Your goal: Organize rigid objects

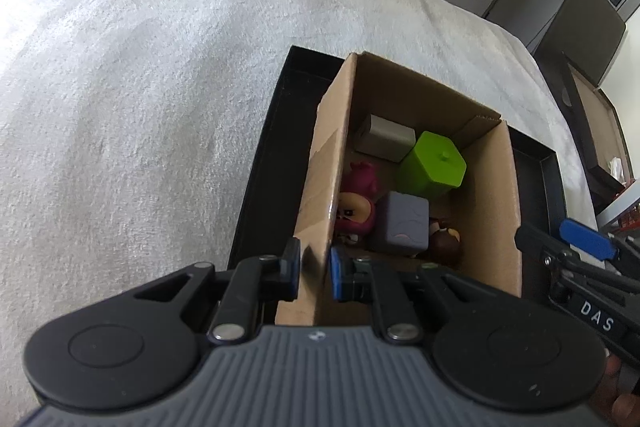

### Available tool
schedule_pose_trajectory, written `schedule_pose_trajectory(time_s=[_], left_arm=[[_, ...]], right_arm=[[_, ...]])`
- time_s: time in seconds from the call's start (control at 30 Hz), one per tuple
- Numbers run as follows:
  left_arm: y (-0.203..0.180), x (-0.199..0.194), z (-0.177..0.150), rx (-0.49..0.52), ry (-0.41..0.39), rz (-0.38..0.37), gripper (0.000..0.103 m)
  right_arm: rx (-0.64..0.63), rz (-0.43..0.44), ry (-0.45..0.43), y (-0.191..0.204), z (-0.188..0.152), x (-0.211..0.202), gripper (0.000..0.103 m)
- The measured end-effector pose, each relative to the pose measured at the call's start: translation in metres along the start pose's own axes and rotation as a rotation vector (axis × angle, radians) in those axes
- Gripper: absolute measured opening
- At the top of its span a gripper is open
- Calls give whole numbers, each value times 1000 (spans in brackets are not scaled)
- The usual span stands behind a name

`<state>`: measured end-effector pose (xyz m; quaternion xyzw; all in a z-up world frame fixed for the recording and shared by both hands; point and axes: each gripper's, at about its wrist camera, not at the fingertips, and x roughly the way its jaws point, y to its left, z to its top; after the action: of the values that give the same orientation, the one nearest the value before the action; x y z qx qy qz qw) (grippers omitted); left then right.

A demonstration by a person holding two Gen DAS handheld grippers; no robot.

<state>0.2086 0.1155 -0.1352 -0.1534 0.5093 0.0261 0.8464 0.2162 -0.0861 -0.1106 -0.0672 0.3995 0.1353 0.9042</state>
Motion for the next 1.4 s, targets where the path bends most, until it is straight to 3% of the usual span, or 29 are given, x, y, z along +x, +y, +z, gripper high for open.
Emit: schedule_pose_trajectory(time_s=[0.33, 0.53, 0.6, 0.8, 0.9, 1.23, 1.4], left_arm=[[-18, -28, -1, 13, -84, 95, 21], [-29, -42, -2, -13, -110, 128, 39], [-33, -47, -2, -13, -121, 132, 50], [-50, -66, -3, 10, -143, 143, 72], [-59, -75, -6, 32, -151, 173, 76], [-78, -101, -19, 62, -176, 164, 85], [-87, -113, -24, 68, -194, 159, 91]], right_arm=[[72, 73, -39, -26, -4, -20, 65], [95, 97, -65, -44, -6, -31, 71], [104, 107, -68, -50, -6, -34, 77], [139, 111, -65, -66, -9, -44, 83], [160, 109, -77, -74, -10, -53, 87], [207, 118, -107, -94, -9, -87, 102], [231, 125, -122, -103, -11, -102, 103]])
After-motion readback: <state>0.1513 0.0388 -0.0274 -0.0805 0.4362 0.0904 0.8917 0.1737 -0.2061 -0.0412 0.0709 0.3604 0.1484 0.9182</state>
